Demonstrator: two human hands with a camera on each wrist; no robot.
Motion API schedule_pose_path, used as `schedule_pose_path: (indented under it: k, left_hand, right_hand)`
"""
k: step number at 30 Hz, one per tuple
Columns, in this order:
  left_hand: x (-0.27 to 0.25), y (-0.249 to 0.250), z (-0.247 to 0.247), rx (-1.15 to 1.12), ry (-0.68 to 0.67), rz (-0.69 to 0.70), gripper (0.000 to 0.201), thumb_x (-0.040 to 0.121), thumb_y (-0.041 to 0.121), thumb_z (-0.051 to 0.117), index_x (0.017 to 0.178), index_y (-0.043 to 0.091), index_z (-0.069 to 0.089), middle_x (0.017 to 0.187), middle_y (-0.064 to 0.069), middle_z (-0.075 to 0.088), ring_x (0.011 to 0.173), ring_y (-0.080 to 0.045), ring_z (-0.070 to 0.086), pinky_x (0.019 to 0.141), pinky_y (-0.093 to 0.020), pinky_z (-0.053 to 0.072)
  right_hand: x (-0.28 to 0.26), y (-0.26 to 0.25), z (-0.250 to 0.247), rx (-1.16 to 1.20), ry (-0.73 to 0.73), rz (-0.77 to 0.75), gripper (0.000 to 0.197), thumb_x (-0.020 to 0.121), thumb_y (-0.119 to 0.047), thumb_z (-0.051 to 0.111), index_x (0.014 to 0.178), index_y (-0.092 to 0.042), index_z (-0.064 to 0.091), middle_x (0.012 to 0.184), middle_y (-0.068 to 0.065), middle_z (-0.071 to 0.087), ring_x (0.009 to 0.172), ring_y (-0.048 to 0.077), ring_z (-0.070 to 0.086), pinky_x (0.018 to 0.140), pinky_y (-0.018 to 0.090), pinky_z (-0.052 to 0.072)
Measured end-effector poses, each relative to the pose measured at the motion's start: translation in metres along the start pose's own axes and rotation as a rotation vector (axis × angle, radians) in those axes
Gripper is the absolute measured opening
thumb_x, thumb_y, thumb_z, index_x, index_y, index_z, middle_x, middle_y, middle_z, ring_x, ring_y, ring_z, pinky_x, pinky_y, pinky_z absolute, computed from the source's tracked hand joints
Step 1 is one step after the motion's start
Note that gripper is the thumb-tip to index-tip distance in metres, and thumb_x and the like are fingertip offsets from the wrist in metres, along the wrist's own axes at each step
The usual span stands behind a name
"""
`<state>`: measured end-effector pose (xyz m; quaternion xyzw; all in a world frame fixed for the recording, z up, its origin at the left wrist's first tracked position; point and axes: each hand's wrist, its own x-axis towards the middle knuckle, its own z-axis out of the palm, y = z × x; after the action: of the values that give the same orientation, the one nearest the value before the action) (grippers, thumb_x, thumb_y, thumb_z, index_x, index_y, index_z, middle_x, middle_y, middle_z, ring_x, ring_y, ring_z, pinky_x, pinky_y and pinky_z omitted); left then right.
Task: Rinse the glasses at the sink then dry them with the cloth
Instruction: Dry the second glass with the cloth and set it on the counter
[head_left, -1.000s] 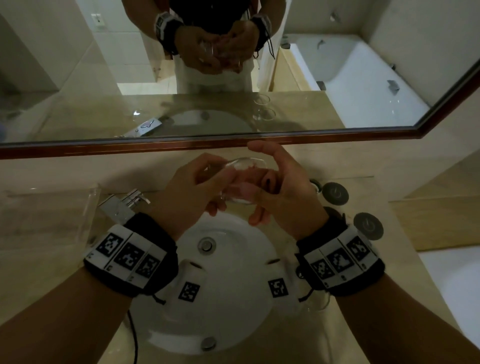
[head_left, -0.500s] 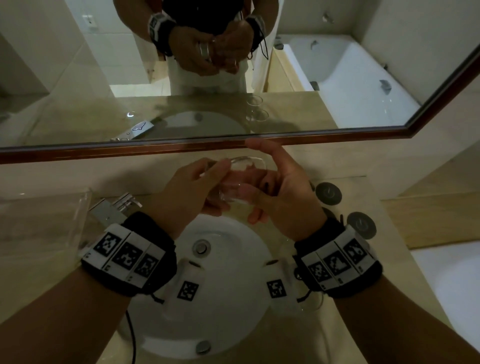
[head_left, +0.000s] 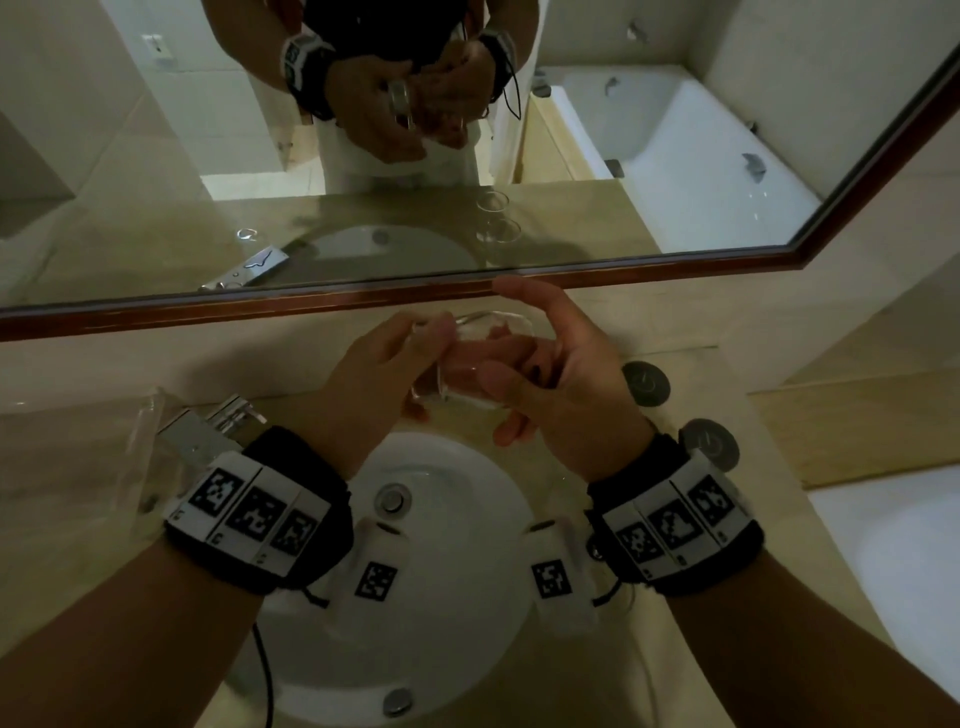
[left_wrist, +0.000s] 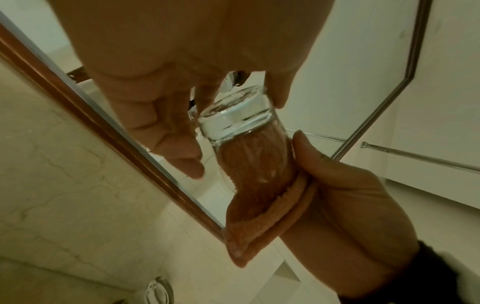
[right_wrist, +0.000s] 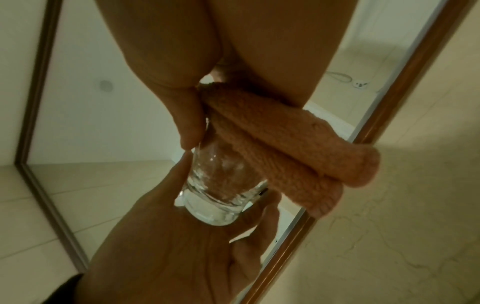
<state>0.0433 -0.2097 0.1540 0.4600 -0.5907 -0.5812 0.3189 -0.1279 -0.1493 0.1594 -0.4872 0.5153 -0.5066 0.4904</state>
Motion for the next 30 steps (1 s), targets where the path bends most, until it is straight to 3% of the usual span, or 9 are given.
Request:
schedule_pose_path:
  k: [4,7,9,13,18,21,24,27,30]
  left_hand:
    - [-0.001,0.001,0.002,0.012,-0.039,0.034,0.021,0.094,0.027,0.063,0.109,0.012,0.065,0.089,-0.012,0.070,0.063,-0.013,0.067,0.054,-0.027,0.051]
    - [-0.001,-0.001,-0.003,0.170,-0.126,0.230,0.046,0.078,0.004,0.081,0.116,0.018,0.061,0.105,0.011,0.068,0.087,-0.007,0.070,0.069,-0.030,0.060]
    - [0.001,-0.003,-0.006,0.261,-0.132,0.295,0.059,0.068,-0.003,0.086,0.116,0.024,0.062,0.114,0.022,0.065,0.101,-0.008,0.067,0.077,-0.042,0.060]
    - [0.004,-0.004,-0.006,0.019,-0.091,0.269,0.057,0.062,0.016,0.085,0.115,0.027,0.066,0.122,0.011,0.067,0.108,-0.016,0.068,0.084,-0.043,0.061]
    - [0.008,0.002,0.005,-0.148,-0.037,-0.084,0.026,0.097,0.034,0.057,0.110,0.013,0.064,0.096,0.000,0.074,0.090,-0.024,0.072,0.078,-0.044,0.058]
    - [0.005,0.001,0.003,0.035,-0.053,0.109,0.014,0.095,0.020,0.064,0.106,0.012,0.063,0.088,0.004,0.070,0.077,-0.013,0.069,0.065,-0.029,0.059]
    - [0.005,-0.005,-0.005,0.215,-0.151,0.336,0.045,0.078,0.003,0.081,0.118,0.013,0.061,0.116,0.004,0.065,0.100,-0.010,0.068,0.082,-0.025,0.059]
    - [0.008,-0.009,-0.006,0.219,-0.177,0.425,0.053,0.068,0.003,0.081,0.116,0.015,0.064,0.134,0.009,0.059,0.117,-0.009,0.062,0.087,-0.025,0.056]
    - [0.010,-0.005,0.001,0.018,-0.104,0.289,0.045,0.074,0.013,0.079,0.116,0.020,0.064,0.123,0.016,0.065,0.108,-0.005,0.066,0.083,-0.026,0.058]
  right_hand:
    - [0.000,0.001,-0.002,-0.016,0.008,0.015,0.061,0.087,-0.004,0.072,0.133,-0.033,0.045,0.095,0.048,0.057,0.061,0.057,0.055,0.044,0.041,0.053]
    - [0.000,0.003,-0.011,0.080,0.029,0.040,0.054,0.092,-0.005,0.064,0.140,-0.020,0.043,0.084,0.026,0.072,0.040,0.029,0.059,0.038,0.034,0.050]
    - [0.000,0.005,-0.013,0.115,0.024,0.045,0.052,0.093,-0.007,0.062,0.140,-0.018,0.042,0.074,0.013,0.073,0.036,0.026,0.058,0.037,0.034,0.049]
    - [0.002,0.001,-0.008,0.089,0.013,0.019,0.057,0.089,0.000,0.065,0.139,-0.018,0.044,0.084,0.044,0.058,0.043,0.050,0.051,0.039,0.034,0.050]
    - [0.005,0.000,-0.003,-0.009,-0.016,0.001,0.063,0.086,0.002,0.071,0.132,-0.034,0.045,0.088,0.053,0.048,0.060,0.062,0.046,0.041,0.036,0.051]
    - [0.005,0.003,-0.004,0.054,-0.010,0.022,0.059,0.089,-0.001,0.068,0.135,-0.030,0.045,0.093,0.049,0.055,0.052,0.048,0.056,0.039,0.034,0.049]
    - [0.004,0.009,-0.011,0.156,0.030,0.063,0.058,0.091,-0.005,0.063,0.143,-0.018,0.041,0.091,0.039,0.063,0.039,0.028,0.057,0.037,0.033,0.048]
    - [0.003,0.011,-0.011,0.179,0.030,0.061,0.061,0.089,-0.009,0.066,0.143,-0.018,0.040,0.095,0.046,0.060,0.040,0.037,0.056,0.037,0.035,0.048]
    - [0.002,0.004,-0.011,0.128,0.027,0.042,0.064,0.087,-0.004,0.067,0.144,-0.017,0.040,0.093,0.051,0.055,0.048,0.053,0.051,0.038,0.032,0.049]
